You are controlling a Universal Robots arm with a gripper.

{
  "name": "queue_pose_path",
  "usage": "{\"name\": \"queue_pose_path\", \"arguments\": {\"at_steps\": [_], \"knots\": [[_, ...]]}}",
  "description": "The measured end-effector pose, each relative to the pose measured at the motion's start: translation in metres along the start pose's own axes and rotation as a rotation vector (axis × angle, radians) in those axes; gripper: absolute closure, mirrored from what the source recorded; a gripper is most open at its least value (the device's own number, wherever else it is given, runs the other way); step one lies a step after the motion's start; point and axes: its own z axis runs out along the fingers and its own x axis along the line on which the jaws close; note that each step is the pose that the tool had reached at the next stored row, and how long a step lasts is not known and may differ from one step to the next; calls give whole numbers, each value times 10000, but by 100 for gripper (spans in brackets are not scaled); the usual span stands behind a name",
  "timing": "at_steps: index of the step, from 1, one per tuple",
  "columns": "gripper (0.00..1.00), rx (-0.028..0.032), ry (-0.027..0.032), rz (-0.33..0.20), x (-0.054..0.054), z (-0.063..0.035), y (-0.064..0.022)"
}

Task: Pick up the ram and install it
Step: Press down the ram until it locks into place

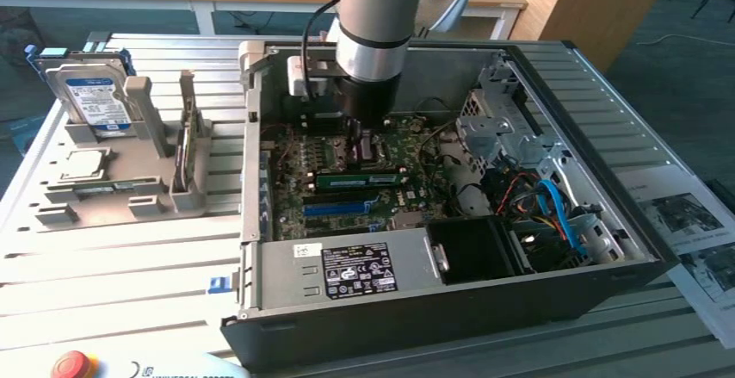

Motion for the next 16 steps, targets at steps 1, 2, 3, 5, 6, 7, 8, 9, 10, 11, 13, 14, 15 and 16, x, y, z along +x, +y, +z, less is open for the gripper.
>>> {"name": "queue_pose_path", "arguments": {"at_steps": [1,2,3,5,6,7,8,9,10,11,13,14,15,16], "knots": [[89,16,-1,0,0,1,25],[89,30,-1,-2,1,1,50],[89,44,-1,-3,1,1,73],[89,67,-1,-3,2,2,116],[89,70,-2,-1,2,2,124],[89,70,-2,-1,2,2,124],[89,70,-2,-2,2,2,124],[89,70,-1,-2,2,2,124],[89,70,-1,-2,2,2,124],[89,70,-1,-3,4,2,124],[89,70,-1,-3,13,2,123],[89,70,-1,-3,18,2,121],[89,70,-1,-3,26,1,121],[89,70,-1,-3,33,1,120]]}}
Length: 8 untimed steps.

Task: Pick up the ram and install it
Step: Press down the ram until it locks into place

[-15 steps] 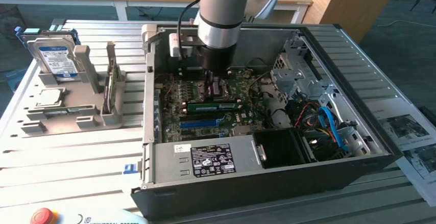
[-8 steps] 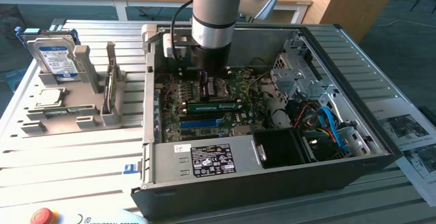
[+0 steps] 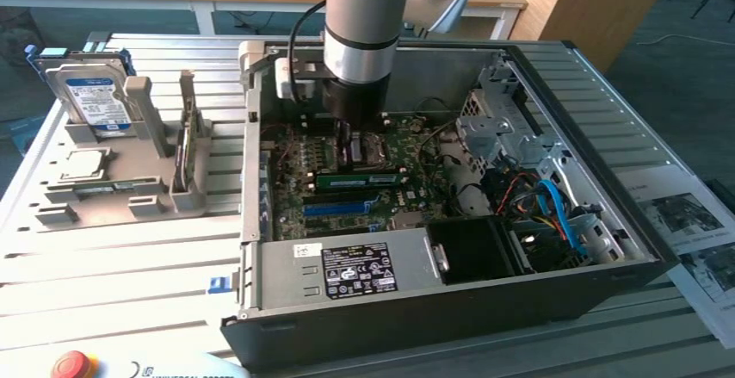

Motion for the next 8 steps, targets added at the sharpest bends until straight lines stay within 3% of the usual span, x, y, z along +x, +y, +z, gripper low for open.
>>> {"name": "queue_pose_path", "arguments": {"at_steps": [8], "knots": [[89,0,-1,0,2,1,-16]]}}
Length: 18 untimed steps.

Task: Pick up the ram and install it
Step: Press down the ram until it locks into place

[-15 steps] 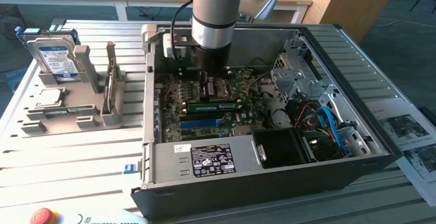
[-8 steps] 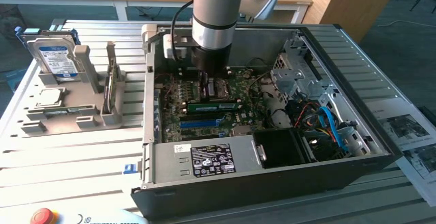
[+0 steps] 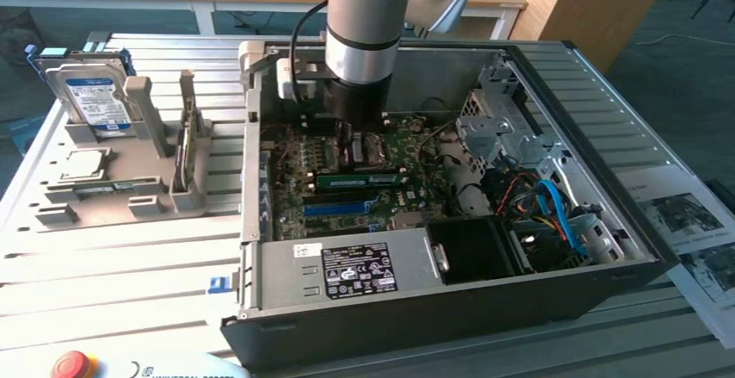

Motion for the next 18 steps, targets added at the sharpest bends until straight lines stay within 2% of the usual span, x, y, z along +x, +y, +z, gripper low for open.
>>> {"name": "queue_pose_path", "arguments": {"at_steps": [3,13,18], "knots": [[89,0,1,1,0,1,0],[89,3,0,0,2,93,-1],[89,3,1,0,3,99,-1]]}}
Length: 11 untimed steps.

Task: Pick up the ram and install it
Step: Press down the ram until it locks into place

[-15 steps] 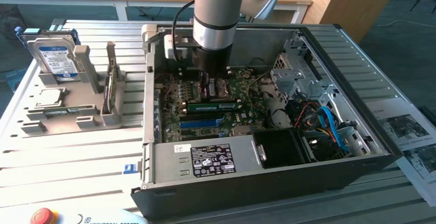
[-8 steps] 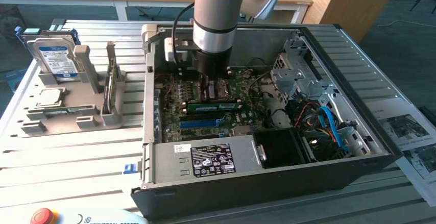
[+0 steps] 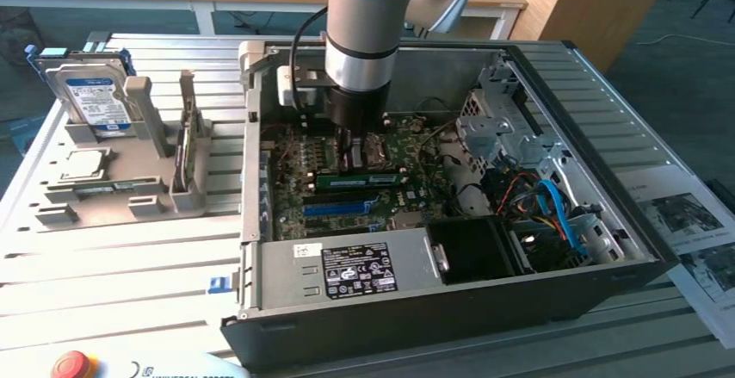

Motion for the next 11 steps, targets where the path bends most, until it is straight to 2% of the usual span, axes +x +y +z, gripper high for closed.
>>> {"name": "queue_pose_path", "arguments": {"at_steps": [11], "knots": [[89,1,-1,0,1,31,0]]}}
